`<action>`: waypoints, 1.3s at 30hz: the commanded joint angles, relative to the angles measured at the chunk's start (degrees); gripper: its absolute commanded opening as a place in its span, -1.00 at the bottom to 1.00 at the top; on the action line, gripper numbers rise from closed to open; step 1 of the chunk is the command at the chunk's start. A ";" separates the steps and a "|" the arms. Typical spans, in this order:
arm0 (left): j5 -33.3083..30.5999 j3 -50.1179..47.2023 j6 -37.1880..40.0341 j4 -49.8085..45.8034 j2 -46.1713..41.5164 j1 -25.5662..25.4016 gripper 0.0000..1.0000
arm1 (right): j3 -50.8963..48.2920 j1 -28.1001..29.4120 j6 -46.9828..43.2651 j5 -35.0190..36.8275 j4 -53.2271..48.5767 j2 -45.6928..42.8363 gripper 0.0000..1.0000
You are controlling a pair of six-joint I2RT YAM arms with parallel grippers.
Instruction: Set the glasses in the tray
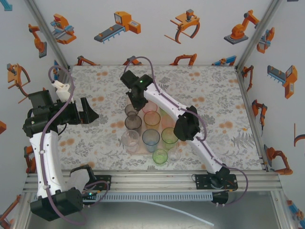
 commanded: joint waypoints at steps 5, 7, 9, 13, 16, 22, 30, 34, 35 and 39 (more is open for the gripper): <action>1.45 -0.55 -0.45 0.81 -0.98 0.40 0.94 | 2.57 0.53 -1.06 1.48 -1.31 1.95 -0.84; 1.46 -0.62 -0.40 0.81 -1.03 0.40 0.94 | 2.79 0.46 -1.05 1.44 -1.31 2.26 -0.83; 1.41 -0.62 -0.38 0.78 -1.02 0.40 0.94 | 3.14 0.53 -1.04 1.52 -1.31 2.49 -0.82; 1.41 -0.70 -0.41 0.87 -0.98 0.40 0.94 | 3.59 0.53 -1.06 1.65 -1.22 2.82 -0.82; 1.40 -0.70 -0.41 0.96 -0.99 0.40 0.94 | 3.76 0.53 -1.06 1.70 -1.22 3.00 -0.80; 1.37 -0.66 -0.34 0.94 -0.95 0.44 0.94 | 3.76 0.53 -1.06 1.65 -1.14 3.17 -0.79; 1.40 -0.75 -0.37 0.99 -0.99 0.49 0.94 | 3.82 0.53 -1.01 1.59 -1.09 3.40 -0.75; 1.35 -0.85 -0.36 1.04 -1.03 0.51 0.94 | 3.85 0.50 -0.95 1.21 -1.05 3.69 -0.72; 1.34 -0.83 -0.38 1.00 -1.01 0.53 0.94 | 3.85 0.52 -0.92 1.21 -1.05 3.72 -0.71; 1.33 -0.85 -0.38 1.04 -1.06 0.51 0.94 | 3.96 0.53 -0.89 1.04 -1.05 3.89 -0.68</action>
